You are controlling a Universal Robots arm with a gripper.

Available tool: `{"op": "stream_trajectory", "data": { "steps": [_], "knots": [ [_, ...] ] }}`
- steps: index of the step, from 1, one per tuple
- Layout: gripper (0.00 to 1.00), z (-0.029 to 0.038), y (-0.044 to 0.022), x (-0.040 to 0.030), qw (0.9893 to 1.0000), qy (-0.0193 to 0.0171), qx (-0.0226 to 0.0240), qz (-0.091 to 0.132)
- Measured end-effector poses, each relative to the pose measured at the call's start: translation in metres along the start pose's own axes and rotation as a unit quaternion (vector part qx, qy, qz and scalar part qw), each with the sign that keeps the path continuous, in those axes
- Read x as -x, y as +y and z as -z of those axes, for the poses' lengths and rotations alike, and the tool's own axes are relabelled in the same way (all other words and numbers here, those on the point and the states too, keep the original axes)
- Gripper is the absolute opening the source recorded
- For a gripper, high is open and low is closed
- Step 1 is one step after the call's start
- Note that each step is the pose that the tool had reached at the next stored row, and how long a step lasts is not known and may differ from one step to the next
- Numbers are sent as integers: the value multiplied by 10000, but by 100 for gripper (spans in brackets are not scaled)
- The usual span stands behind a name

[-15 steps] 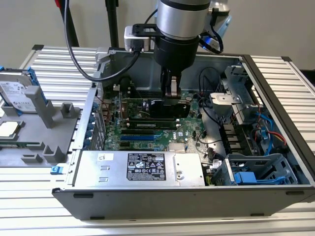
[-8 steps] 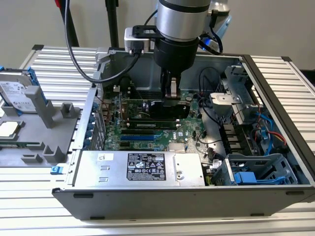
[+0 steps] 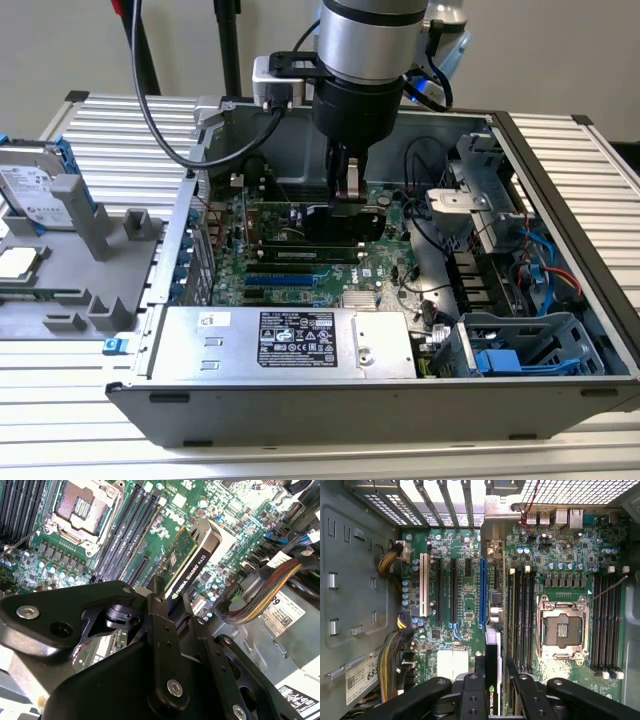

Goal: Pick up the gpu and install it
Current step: 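Insert the gpu into the slot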

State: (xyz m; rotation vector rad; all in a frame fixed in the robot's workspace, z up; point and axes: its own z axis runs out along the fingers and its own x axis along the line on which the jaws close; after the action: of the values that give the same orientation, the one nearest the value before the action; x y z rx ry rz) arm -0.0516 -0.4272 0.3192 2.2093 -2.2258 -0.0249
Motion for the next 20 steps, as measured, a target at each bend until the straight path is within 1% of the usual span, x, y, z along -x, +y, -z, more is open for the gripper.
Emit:
{"op": "stream_trajectory", "data": {
  "steps": [13,19,20],
  "knots": [
    [0,-6,0,1,10000,1,0,0],
    [0,-85,4,-4,10000,1,2,-30],
    [0,-96,7,-5,10000,1,9,-44]
  ]
}}
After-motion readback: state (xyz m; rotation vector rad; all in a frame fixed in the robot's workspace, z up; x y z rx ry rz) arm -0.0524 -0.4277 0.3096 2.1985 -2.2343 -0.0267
